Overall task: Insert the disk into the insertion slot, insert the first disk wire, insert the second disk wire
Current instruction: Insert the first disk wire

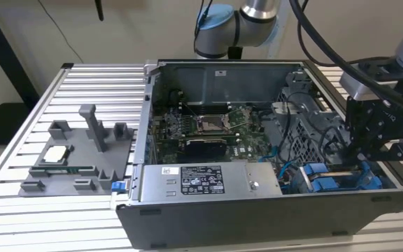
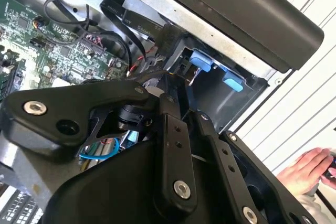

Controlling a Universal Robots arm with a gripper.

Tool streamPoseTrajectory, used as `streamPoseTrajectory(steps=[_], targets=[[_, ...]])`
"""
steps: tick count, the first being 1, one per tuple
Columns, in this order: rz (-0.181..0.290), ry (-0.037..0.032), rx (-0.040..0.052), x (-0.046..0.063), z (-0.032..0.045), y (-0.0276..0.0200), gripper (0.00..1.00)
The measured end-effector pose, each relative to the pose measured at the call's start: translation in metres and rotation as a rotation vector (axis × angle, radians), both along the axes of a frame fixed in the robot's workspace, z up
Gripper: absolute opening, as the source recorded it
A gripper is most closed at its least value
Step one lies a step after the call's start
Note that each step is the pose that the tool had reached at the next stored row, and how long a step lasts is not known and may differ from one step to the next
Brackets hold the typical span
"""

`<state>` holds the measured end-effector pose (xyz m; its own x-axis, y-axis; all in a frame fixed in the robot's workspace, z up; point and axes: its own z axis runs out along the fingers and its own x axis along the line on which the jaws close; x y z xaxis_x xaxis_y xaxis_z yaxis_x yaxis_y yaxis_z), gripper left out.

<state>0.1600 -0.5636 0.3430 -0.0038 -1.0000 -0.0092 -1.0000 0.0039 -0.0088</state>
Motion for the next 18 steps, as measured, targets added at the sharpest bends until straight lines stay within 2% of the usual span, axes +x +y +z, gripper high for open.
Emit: streamPoseTrajectory(steps=[8,14,16,17,18], targets=[[0.000,-0.0030,-0.0003,0.000,-0.0033,0.0000,0.19],[0.000,-0.0040,0.0000,0.000,-0.0085,0.0000,0.20],[0.000,-0.0031,0.0009,0.000,-0.0061,-0.0001,0.20],[0.000,-0.0024,0.0008,0.000,-0.0025,0.0000,0.26],[0.000,-0.0019,0.0002,0.000,0.0016,0.0000,0.26]])
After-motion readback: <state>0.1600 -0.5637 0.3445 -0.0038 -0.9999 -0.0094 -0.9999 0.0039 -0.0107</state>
